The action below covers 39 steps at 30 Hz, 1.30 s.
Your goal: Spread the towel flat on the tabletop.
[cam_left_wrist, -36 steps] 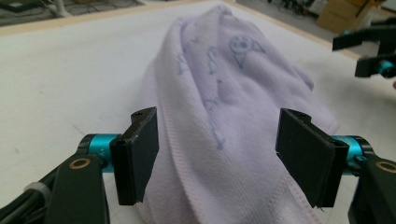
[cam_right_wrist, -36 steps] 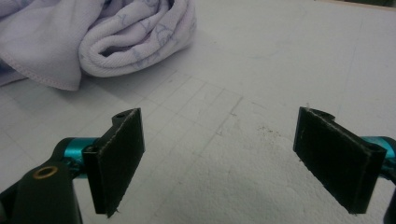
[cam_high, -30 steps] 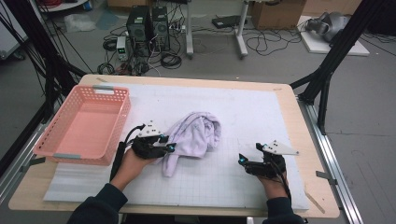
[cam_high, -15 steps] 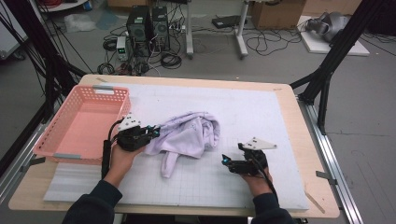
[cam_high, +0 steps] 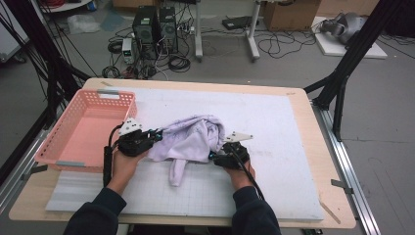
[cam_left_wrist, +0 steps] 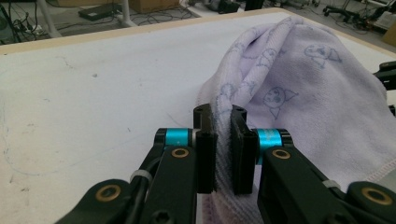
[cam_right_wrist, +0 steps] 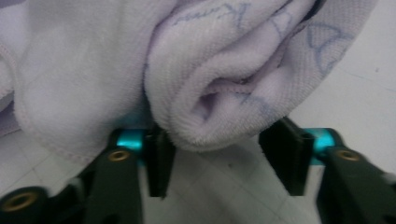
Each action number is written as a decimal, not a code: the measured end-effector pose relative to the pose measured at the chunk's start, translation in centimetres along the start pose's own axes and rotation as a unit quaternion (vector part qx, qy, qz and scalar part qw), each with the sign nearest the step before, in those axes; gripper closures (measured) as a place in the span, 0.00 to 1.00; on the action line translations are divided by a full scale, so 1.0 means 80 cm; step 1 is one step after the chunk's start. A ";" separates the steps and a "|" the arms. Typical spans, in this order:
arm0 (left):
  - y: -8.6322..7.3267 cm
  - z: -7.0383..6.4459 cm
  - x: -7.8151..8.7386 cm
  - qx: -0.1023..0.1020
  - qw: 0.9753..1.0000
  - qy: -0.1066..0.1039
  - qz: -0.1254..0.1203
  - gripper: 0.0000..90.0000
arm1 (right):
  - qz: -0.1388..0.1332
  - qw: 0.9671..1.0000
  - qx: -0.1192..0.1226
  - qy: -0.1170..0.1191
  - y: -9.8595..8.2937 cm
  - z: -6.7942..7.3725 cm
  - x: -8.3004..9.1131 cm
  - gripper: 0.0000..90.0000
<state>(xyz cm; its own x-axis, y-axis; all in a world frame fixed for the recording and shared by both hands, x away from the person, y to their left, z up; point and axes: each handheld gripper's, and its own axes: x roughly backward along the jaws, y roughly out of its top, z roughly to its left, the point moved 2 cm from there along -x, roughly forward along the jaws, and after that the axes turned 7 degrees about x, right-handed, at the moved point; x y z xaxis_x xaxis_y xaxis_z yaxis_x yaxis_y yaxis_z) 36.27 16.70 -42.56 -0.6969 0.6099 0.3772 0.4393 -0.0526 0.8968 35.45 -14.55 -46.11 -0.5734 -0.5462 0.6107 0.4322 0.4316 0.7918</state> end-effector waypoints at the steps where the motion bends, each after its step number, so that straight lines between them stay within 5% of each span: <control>1: -0.001 0.001 0.000 0.001 1.000 0.000 0.001 0.92 | 0.002 1.000 0.000 -0.001 0.002 0.000 0.001 0.72; 7: -0.002 0.007 0.006 0.002 1.000 0.009 0.006 0.92 | -0.003 1.000 0.009 -0.020 0.002 -0.026 0.031 0.84; 13: -0.004 0.004 0.000 -0.004 1.000 0.005 0.018 0.93 | 0.016 0.997 -0.012 -0.075 0.001 -0.089 0.073 0.85; 16: -0.006 -0.002 -0.008 -0.013 1.000 0.006 0.021 0.93 | 0.049 0.997 -0.009 -0.057 0.008 -0.113 0.072 0.85; 18: -0.008 0.000 -0.014 -0.010 1.000 0.012 0.023 0.93 | 0.072 0.995 0.012 -0.065 0.015 -0.125 0.066 0.85; 22: -0.009 -0.002 -0.023 -0.002 1.000 0.008 0.023 0.93 | 0.069 0.986 0.013 -0.149 0.028 -0.142 0.055 0.85; 24: -0.010 -0.004 -0.026 -0.001 1.000 0.010 0.024 0.93 | 0.067 0.984 -0.014 -0.164 0.025 -0.144 0.044 0.80; 26: -0.010 0.000 -0.026 0.005 1.000 0.011 0.025 0.93 | 0.047 0.985 -0.055 -0.155 0.019 -0.144 0.040 0.65; 30: -0.009 0.008 -0.019 0.012 1.000 0.017 0.019 0.93 | 0.006 0.984 -0.084 -0.154 0.011 -0.137 0.061 0.50; 34: -0.008 0.008 -0.018 0.013 1.000 0.024 0.015 0.93 | -0.013 0.990 -0.062 -0.127 -0.001 -0.112 0.075 0.52; 39: -0.007 0.012 -0.015 0.018 0.999 0.031 0.012 0.93 | 0.007 0.997 -0.039 -0.070 -0.012 -0.068 0.049 0.55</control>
<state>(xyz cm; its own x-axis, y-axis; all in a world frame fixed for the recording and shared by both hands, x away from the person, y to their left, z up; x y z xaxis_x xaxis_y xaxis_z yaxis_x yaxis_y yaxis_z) 37.41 16.74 -43.78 -0.7197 0.5587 0.4122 0.4745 -0.0376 0.8794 36.62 -20.99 -44.41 -0.6559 -0.4324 0.6187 0.4913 0.3777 0.7848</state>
